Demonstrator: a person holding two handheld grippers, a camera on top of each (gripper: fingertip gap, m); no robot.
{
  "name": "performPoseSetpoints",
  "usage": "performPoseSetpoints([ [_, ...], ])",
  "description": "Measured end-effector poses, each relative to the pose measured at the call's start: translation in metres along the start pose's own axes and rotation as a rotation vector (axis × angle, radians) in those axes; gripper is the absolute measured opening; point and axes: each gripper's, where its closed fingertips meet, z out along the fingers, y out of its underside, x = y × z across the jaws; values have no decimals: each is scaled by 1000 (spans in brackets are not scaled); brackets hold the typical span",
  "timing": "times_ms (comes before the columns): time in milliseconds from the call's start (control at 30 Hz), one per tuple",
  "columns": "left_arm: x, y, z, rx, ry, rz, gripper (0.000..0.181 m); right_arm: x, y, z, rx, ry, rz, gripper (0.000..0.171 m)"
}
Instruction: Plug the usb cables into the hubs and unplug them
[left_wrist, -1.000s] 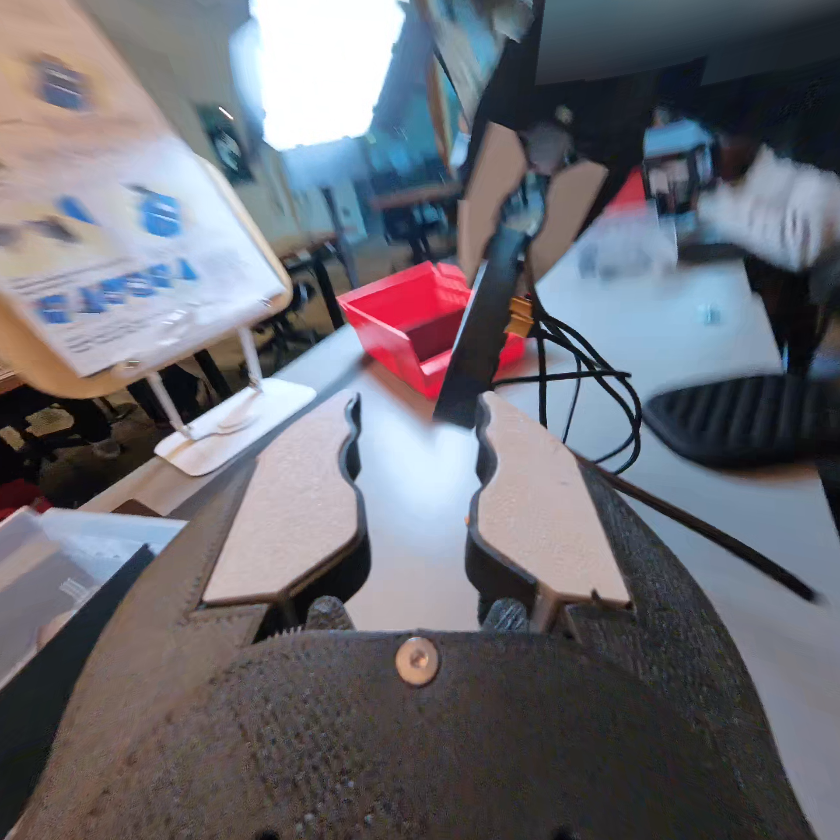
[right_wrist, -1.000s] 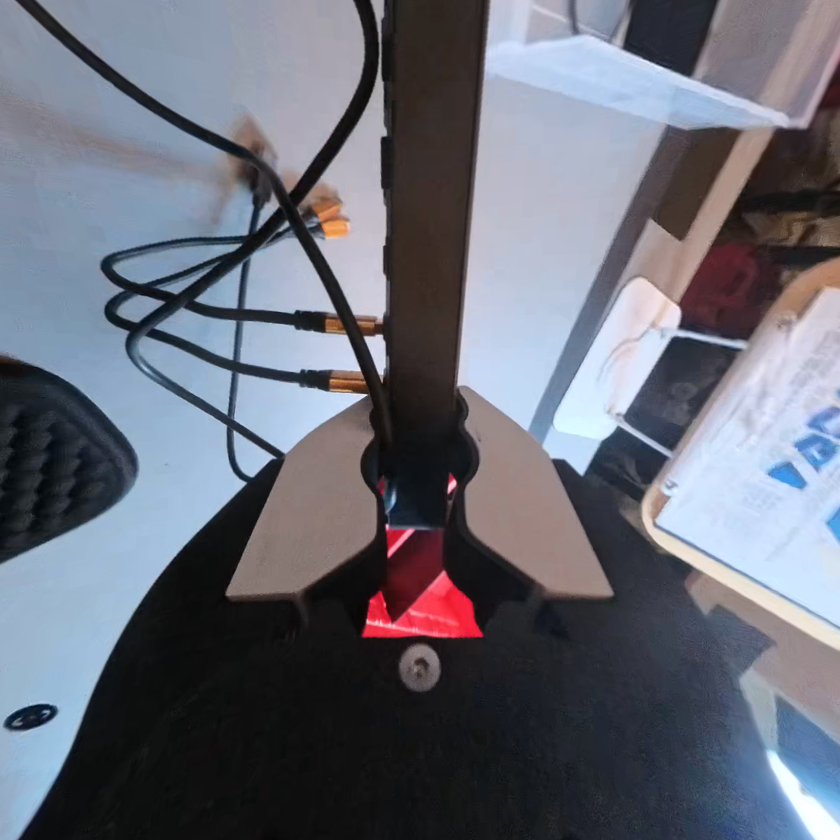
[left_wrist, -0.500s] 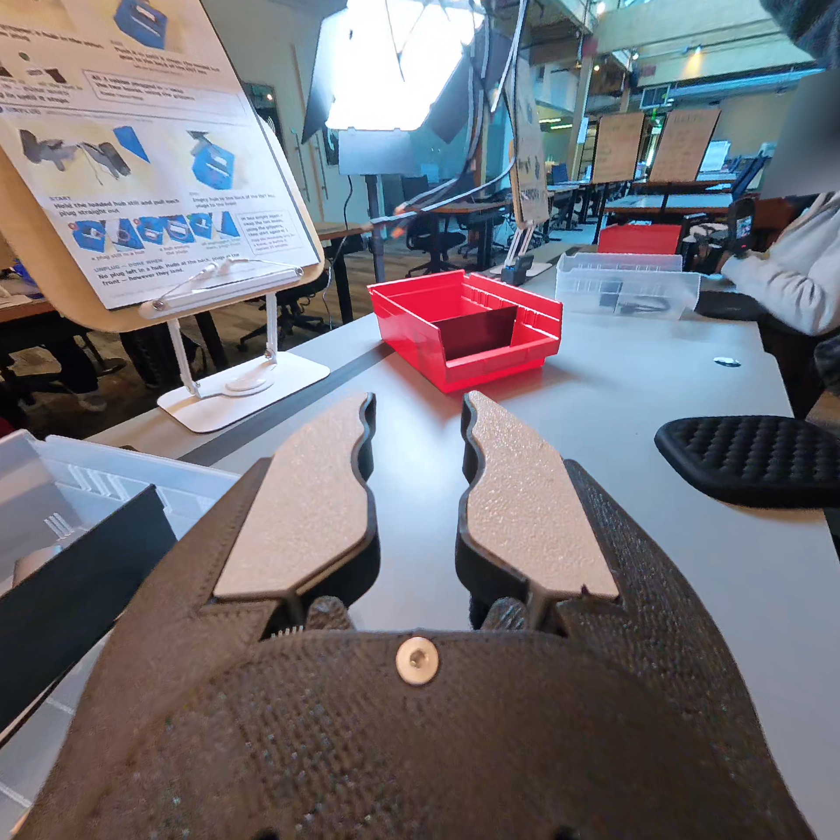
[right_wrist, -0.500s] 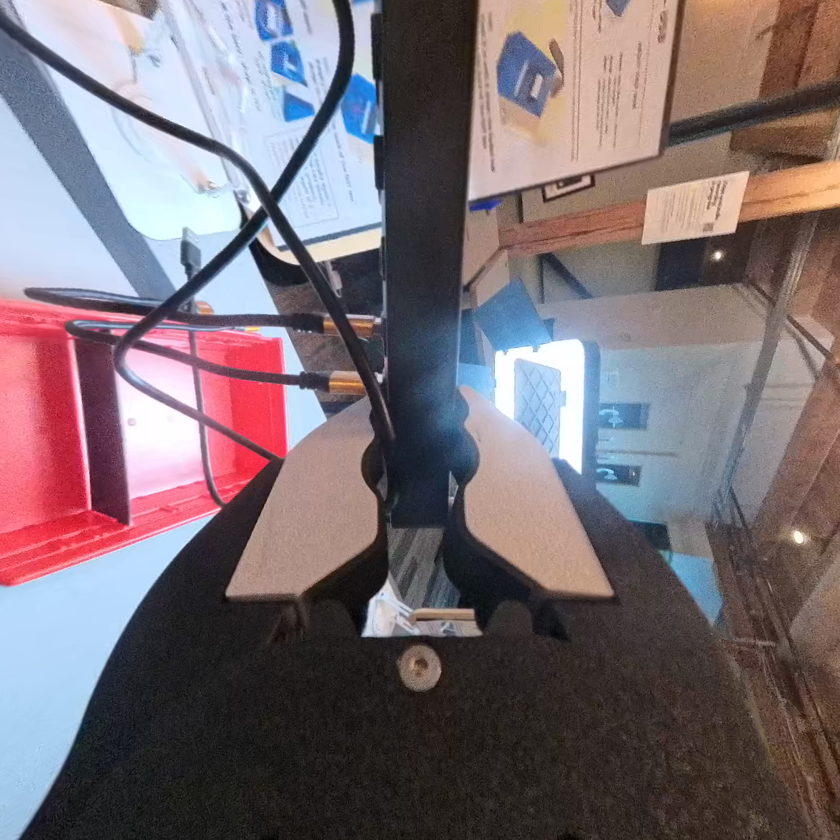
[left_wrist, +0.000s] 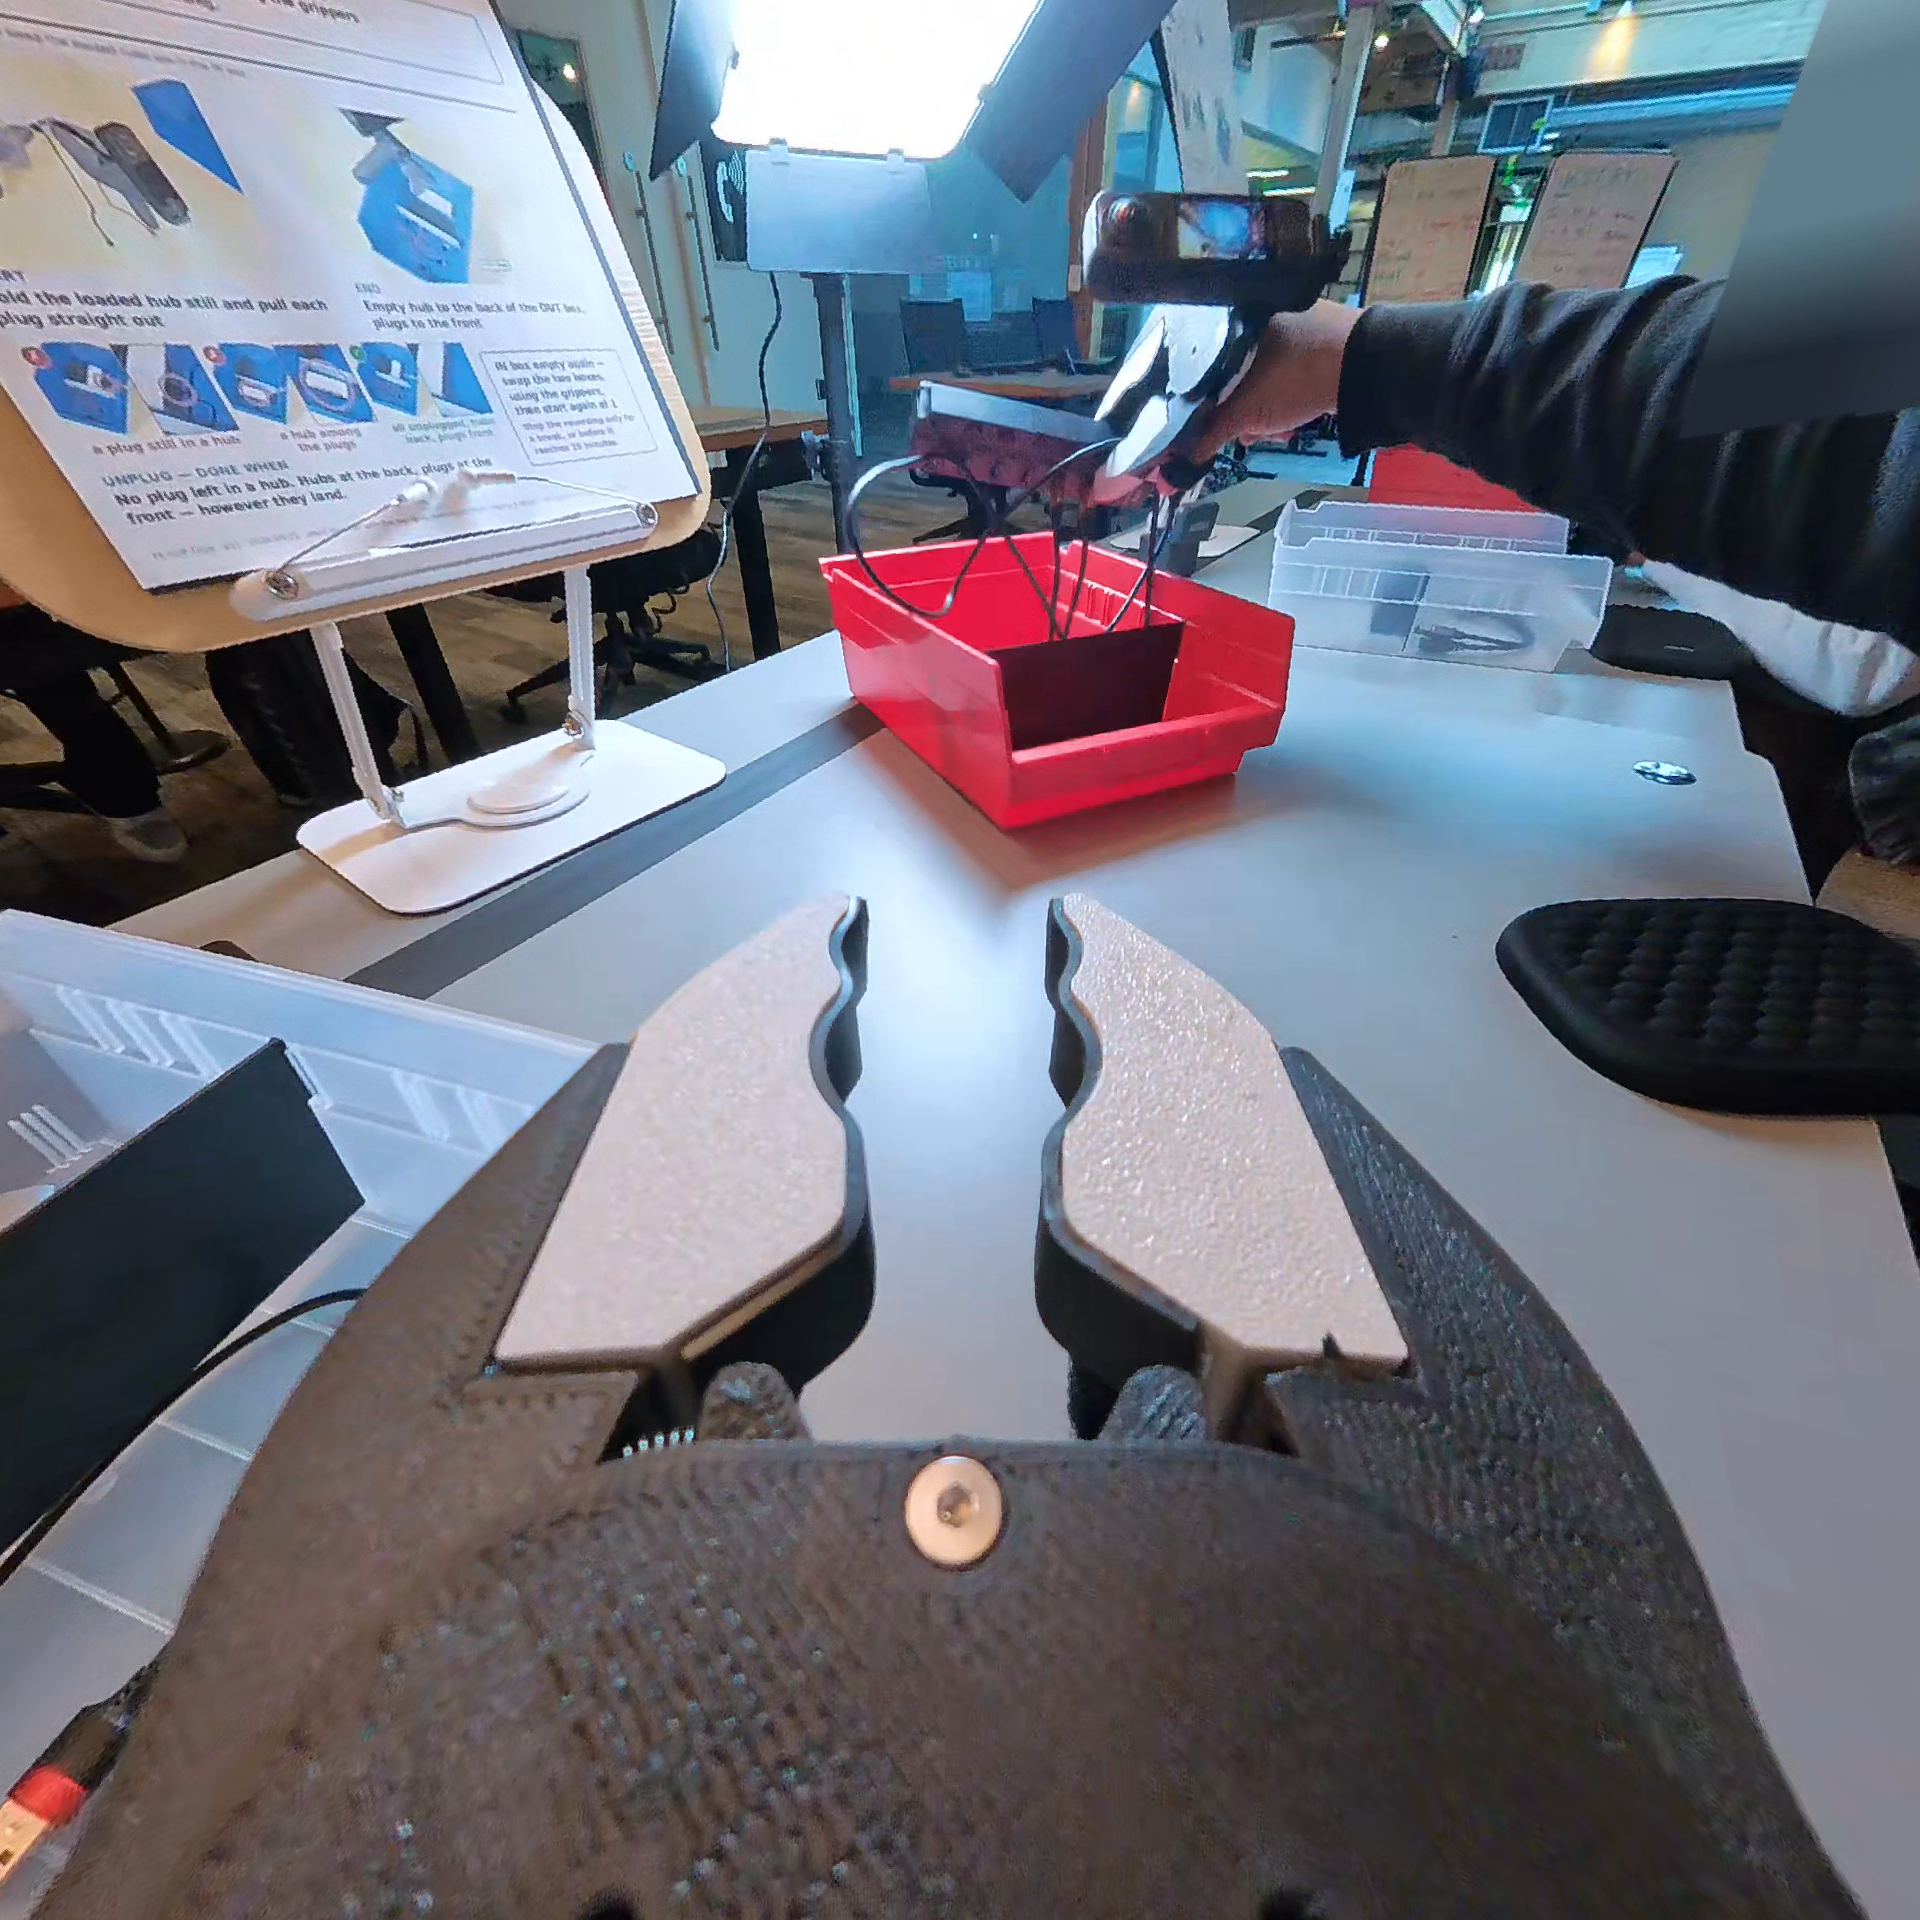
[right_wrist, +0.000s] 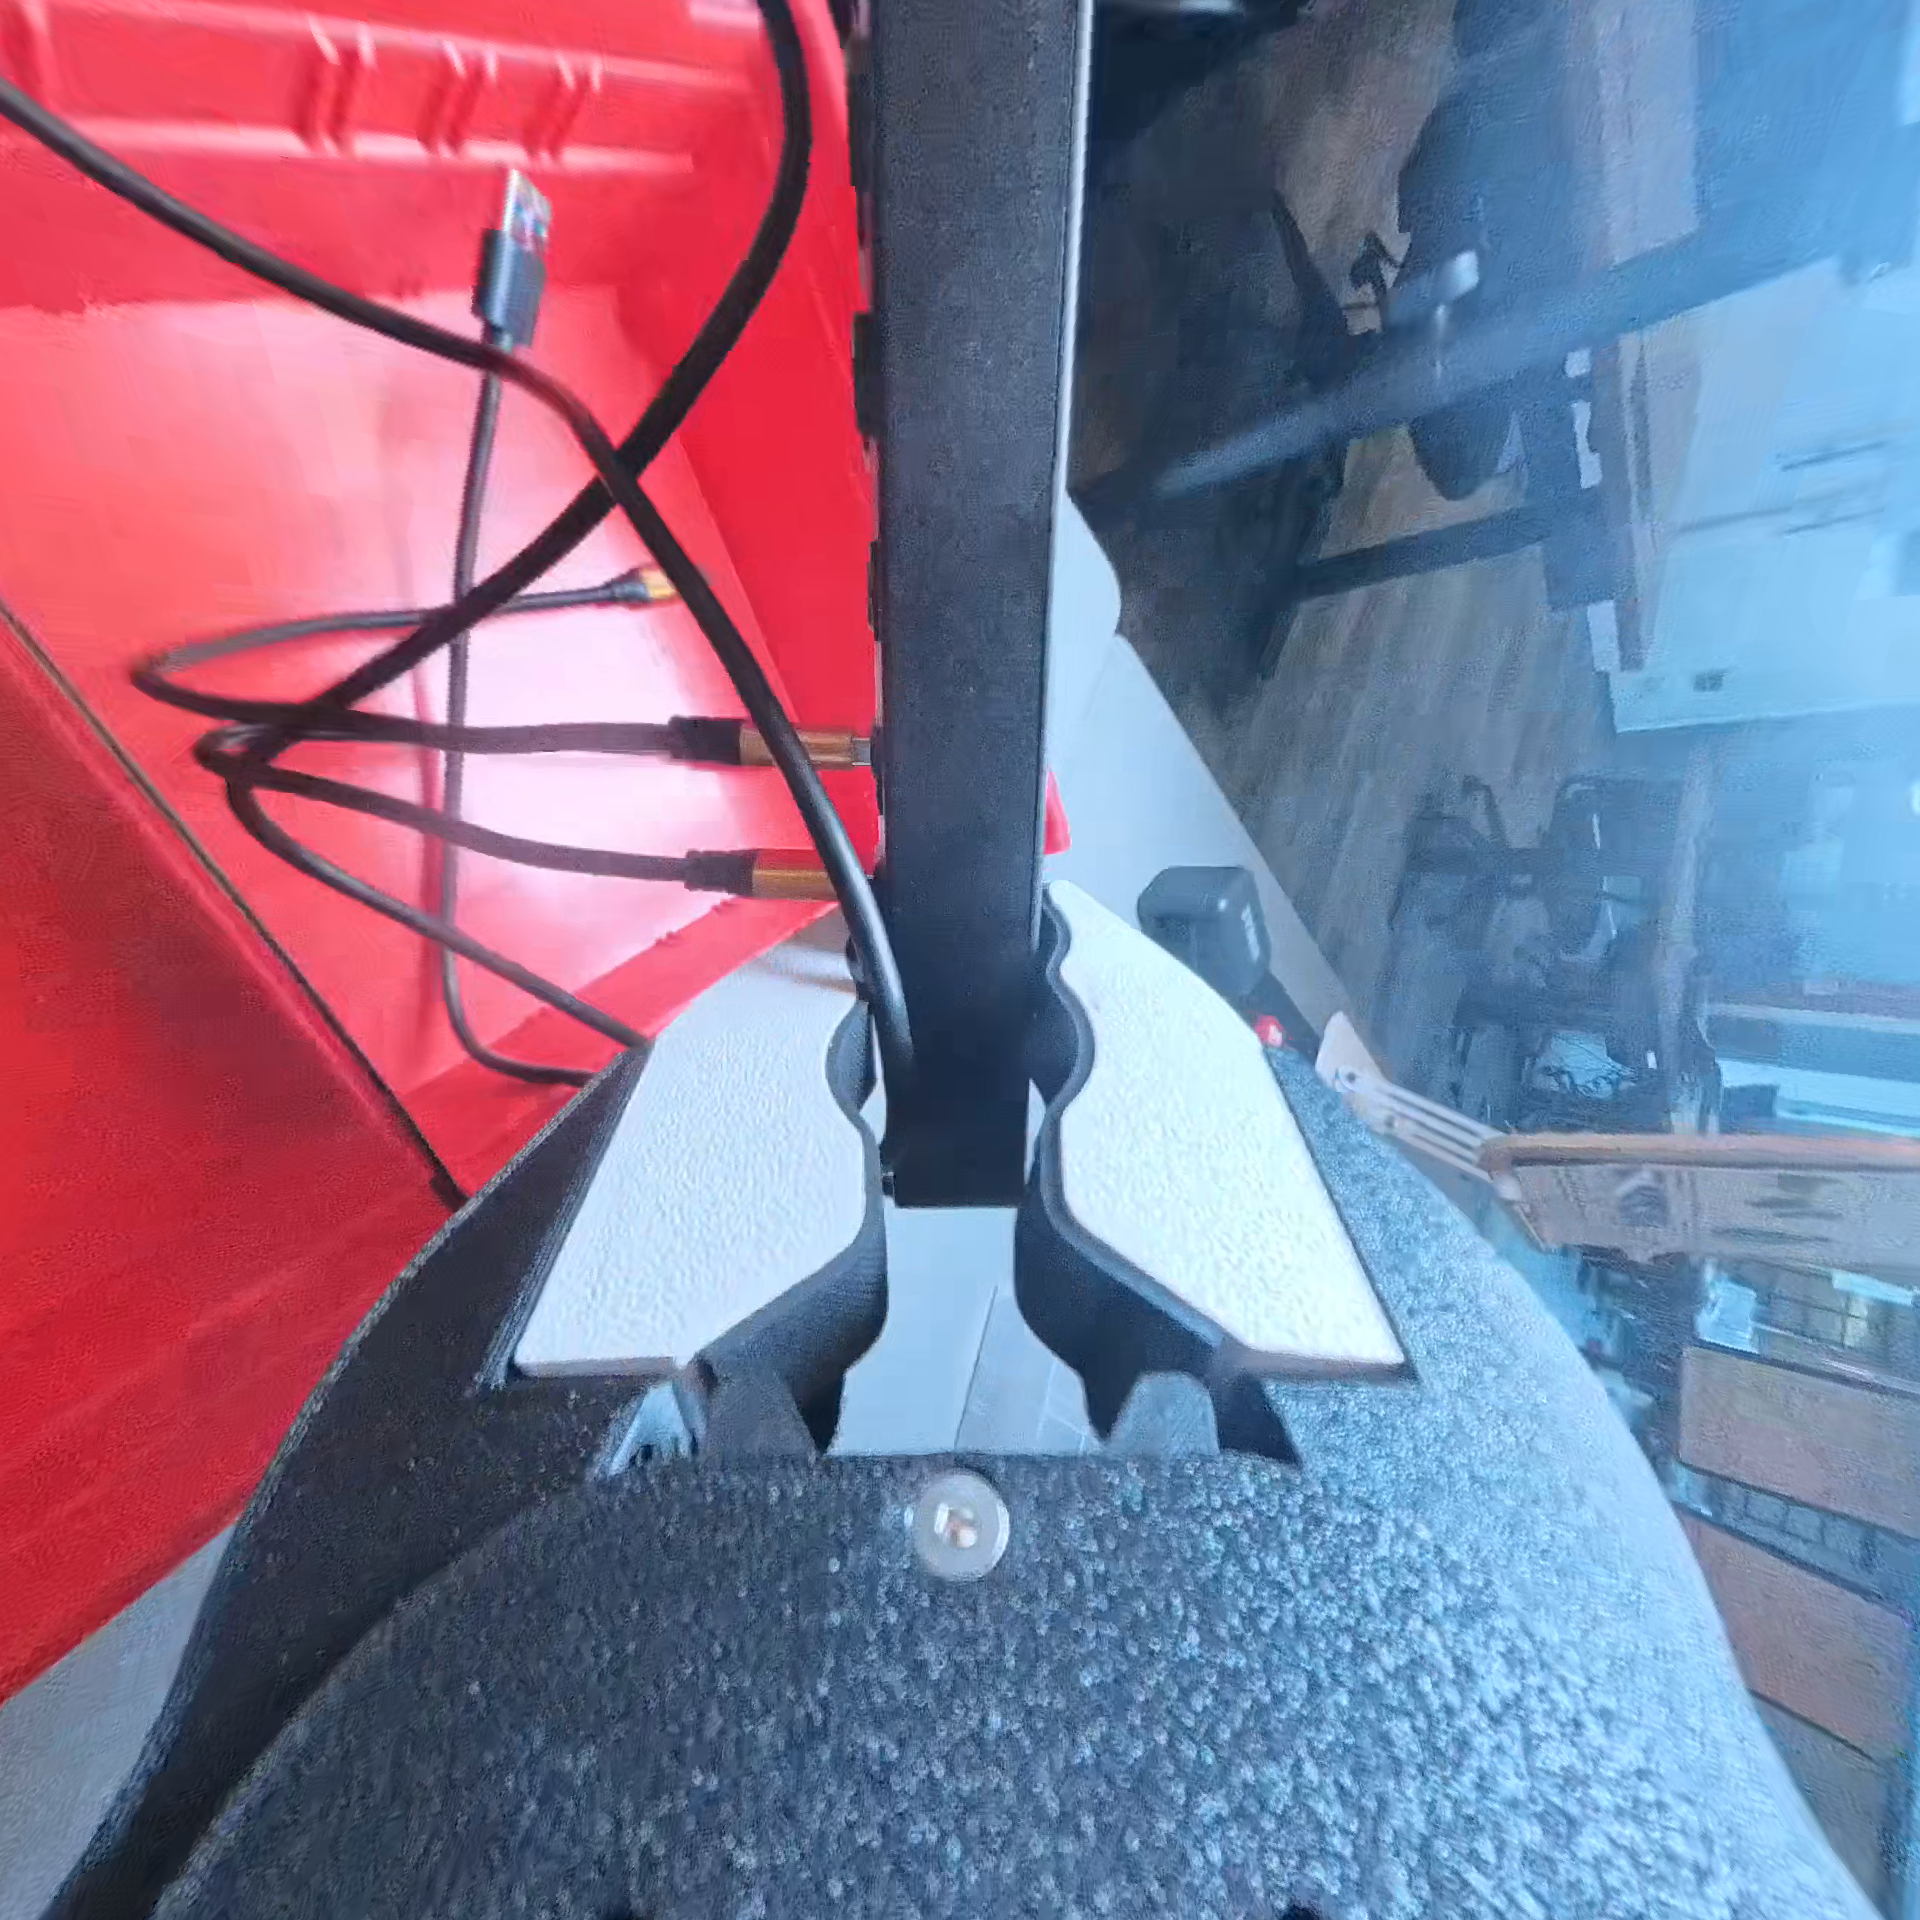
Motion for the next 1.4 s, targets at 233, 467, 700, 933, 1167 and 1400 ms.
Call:
performPoseSetpoints([
  [233, -1, 12, 6, -38, 6, -22, 33, -23, -11, 31, -87, -126, -2, 26],
  [467, -3, 27, 11, -86, 2, -28, 33, -47, -11, 66, -157, -255, 33, 67],
  [700, -4, 35, 15, -118, 9, -50, 35, -15, -82, -21, 276, -287, 203, 78],
  [933, -10, 36, 18, -129, -24, -64, 35, -87, -118, -117, 614, -355, 376, 68],
  [1167, -30, 19, 45, -143, -70, -53, 35, -226, -123, -154, 754, -572, 550, 67],
  [1400, -34, -58, 101, -183, -63, 17, 35, -272, -116, -139, 766, -610, 582, 63],
])
